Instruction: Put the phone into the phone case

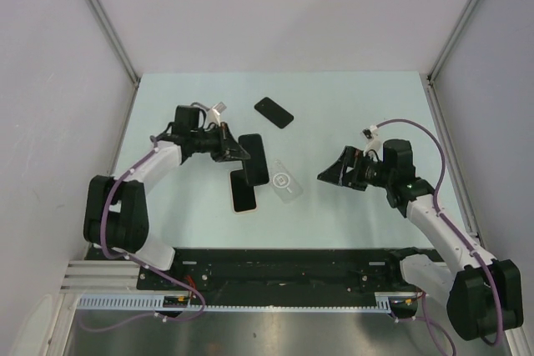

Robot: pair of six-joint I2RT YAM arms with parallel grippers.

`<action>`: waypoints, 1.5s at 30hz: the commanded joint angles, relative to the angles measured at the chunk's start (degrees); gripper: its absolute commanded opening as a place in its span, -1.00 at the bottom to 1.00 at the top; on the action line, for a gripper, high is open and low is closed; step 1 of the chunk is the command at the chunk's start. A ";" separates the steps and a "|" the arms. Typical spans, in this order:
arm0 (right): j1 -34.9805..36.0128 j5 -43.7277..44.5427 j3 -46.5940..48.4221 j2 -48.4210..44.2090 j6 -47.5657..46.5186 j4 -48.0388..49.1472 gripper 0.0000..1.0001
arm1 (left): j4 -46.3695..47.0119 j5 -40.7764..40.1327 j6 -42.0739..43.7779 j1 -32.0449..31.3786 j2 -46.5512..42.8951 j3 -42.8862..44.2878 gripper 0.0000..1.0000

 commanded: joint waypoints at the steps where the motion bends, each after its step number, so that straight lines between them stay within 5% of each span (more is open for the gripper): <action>1: -1.60 4.48 0.48 0.29 -1.95 -5.36 0.99 | -14.22 -3.99 12.55 5.48 -3.08 4.46 -1.00; 10: -2.48 8.70 0.48 -3.48 0.59 -6.50 0.99 | -28.57 -28.53 19.60 10.95 -1.59 7.54 -1.00; 26: -3.80 8.70 0.39 -1.12 -2.57 -6.51 0.99 | -29.53 -20.54 19.78 11.30 6.05 2.52 -1.00; 33: -3.72 8.79 0.04 -0.50 -2.75 -6.95 0.99 | -30.59 -25.63 18.46 11.30 10.53 3.14 -0.75; 45: -4.15 9.84 -0.23 -2.61 -2.83 -8.00 0.99 | -31.21 -34.86 15.91 11.30 13.61 2.79 -0.67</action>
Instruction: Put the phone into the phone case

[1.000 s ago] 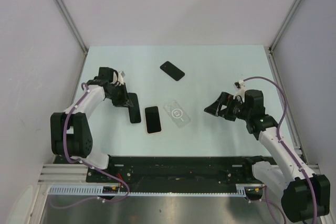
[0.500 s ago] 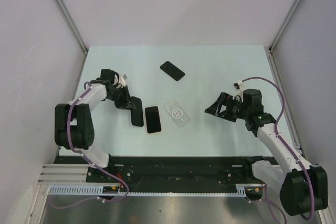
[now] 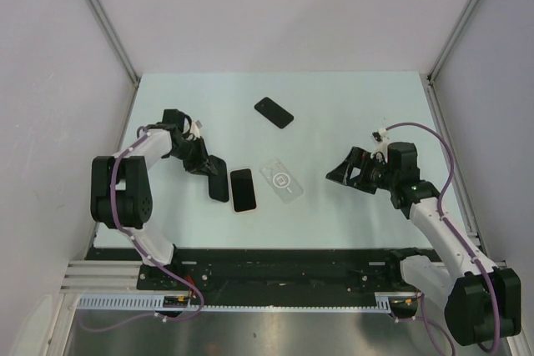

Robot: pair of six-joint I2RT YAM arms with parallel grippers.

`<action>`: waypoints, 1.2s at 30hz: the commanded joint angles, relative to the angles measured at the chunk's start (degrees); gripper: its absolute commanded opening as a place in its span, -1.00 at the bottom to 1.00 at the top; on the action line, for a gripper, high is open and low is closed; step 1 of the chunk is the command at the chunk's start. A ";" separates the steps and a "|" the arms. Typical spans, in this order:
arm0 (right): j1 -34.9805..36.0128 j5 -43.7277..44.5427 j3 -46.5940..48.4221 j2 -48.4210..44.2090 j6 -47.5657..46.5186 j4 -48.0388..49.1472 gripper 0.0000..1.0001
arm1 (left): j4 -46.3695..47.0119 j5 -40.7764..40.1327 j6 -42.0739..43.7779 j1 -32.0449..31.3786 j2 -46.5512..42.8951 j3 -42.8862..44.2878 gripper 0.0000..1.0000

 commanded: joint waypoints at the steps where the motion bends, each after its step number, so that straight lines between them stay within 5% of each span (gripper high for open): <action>1: -0.26 0.25 -0.01 -1.45 -1.52 -0.29 0.99 | -3.40 -12.70 0.94 -0.74 2.97 -4.60 -0.63; 6: -0.26 -0.28 -0.18 -1.63 -1.61 -0.55 0.99 | -3.23 -17.63 0.24 -0.74 1.74 -5.92 -0.37; 13: -0.18 -0.37 -0.36 -2.68 -1.96 -1.78 0.99 | -2.79 -18.24 -1.26 -0.74 0.07 -6.54 -0.31; 17: -0.35 0.07 -0.54 -3.74 -1.96 -2.75 0.99 | -4.36 -21.93 -2.04 -0.74 -2.12 -5.75 0.00; 22: -0.44 -1.69 -0.54 -4.88 -3.37 -2.40 0.99 | -3.94 -21.95 -4.07 -0.74 -7.92 -0.65 0.13; 25: -0.35 -2.83 -0.54 -5.06 -3.81 -1.96 0.99 | 1.94 -11.68 -4.68 -0.83 -9.07 -0.47 -0.06; 26: -0.44 -2.92 -0.54 -5.06 -3.64 -1.96 0.99 | 4.39 -9.92 -5.30 -1.26 -8.64 -0.38 -0.36; 30: -0.44 -3.27 -0.62 -4.18 -2.84 -1.69 0.99 | 5.91 -6.12 -5.04 -3.11 -3.28 2.33 -0.98; 36: -0.53 -3.10 -0.62 -3.56 -1.88 -0.73 0.99 | 6.79 -8.40 -3.28 -5.92 3.23 6.55 -1.00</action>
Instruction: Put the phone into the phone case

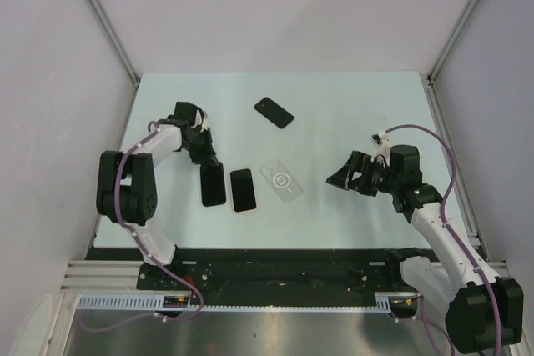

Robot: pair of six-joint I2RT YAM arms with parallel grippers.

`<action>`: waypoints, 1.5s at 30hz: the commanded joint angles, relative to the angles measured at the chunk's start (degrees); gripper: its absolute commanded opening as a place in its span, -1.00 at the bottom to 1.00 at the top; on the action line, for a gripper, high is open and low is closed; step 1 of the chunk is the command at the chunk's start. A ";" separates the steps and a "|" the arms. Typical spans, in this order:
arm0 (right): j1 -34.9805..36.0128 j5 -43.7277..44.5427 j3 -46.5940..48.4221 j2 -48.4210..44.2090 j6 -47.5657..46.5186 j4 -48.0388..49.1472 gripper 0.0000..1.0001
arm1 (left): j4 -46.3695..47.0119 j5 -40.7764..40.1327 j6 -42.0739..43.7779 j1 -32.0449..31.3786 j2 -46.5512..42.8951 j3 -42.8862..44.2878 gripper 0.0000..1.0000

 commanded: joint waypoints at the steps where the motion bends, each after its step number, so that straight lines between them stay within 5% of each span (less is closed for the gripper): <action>1: -0.33 -0.91 -0.01 -0.04 0.77 1.85 1.00 | 1.70 0.10 1.24 -1.95 3.60 3.98 -1.00; 7: -0.24 -0.64 0.08 0.39 1.21 2.56 0.99 | 1.61 -1.84 1.69 -2.74 7.56 6.44 -1.00; 17: -0.42 -0.38 -0.01 0.75 0.07 2.03 0.99 | -5.07 -17.46 0.63 -4.85 9.05 5.57 -1.00; 38: -1.74 -1.52 -0.01 1.19 -0.99 2.12 0.99 | -1.38 -9.14 -2.44 -8.81 7.84 -2.34 -1.00; 45: -2.18 -1.53 0.08 0.92 -0.46 2.03 0.99 | -3.75 -8.87 -2.53 -8.72 2.04 4.41 -0.99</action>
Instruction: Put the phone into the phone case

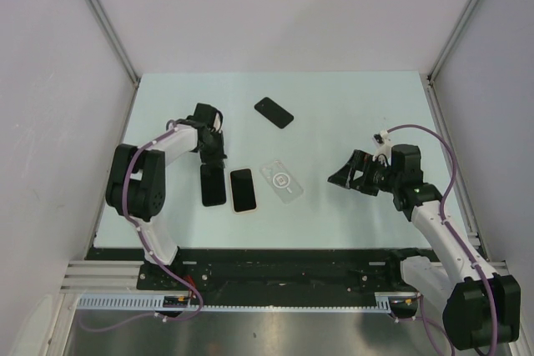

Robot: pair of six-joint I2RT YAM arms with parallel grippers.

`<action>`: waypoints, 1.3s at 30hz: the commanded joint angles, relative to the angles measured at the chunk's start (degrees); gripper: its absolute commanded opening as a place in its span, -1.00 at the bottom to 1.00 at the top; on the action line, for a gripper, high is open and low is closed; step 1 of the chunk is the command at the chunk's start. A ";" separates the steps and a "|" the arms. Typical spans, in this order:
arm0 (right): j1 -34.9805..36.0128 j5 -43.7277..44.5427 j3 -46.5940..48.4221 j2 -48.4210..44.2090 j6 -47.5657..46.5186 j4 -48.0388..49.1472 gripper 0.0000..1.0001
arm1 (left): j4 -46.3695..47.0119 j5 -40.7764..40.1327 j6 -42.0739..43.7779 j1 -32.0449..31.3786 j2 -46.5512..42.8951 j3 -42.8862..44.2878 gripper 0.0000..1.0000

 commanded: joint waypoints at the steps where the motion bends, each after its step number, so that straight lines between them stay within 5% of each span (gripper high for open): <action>1: -0.62 -0.61 0.32 -0.48 -0.18 0.98 0.99 | -6.41 2.27 -1.16 -0.54 -3.54 5.81 -0.97; 4: -0.98 -0.61 0.23 -0.48 -0.53 0.54 0.99 | -6.85 1.15 -1.33 -0.11 -4.87 11.36 -0.80; 12: -2.56 -0.87 0.23 -0.57 -1.41 -0.43 0.99 | -4.06 2.19 -1.07 4.82 -1.88 17.43 -0.97; 15: -2.91 0.27 0.32 -0.74 -1.23 -0.61 0.99 | 1.83 7.63 -1.15 4.82 -0.57 18.57 -0.69; 16: -3.08 0.36 0.32 -0.83 -1.23 -0.69 0.99 | 5.32 9.21 -2.81 4.99 0.57 18.84 -0.27; 17: -3.17 0.19 0.32 -1.00 -1.06 -0.61 0.99 | 7.19 11.49 -3.70 5.08 1.28 19.11 -0.11; 22: -3.26 -0.17 0.49 -1.71 0.17 -0.52 0.99 | 20.99 16.16 -13.35 6.13 8.56 22.35 0.30; 32: -3.35 3.87 0.75 -4.25 0.18 -0.34 1.00 | 37.96 25.31 -29.45 6.31 32.30 40.36 0.42; 39: -4.40 8.97 3.57 -4.26 -3.25 -3.33 0.99 | 35.78 26.80 -33.58 5.70 46.45 60.12 0.44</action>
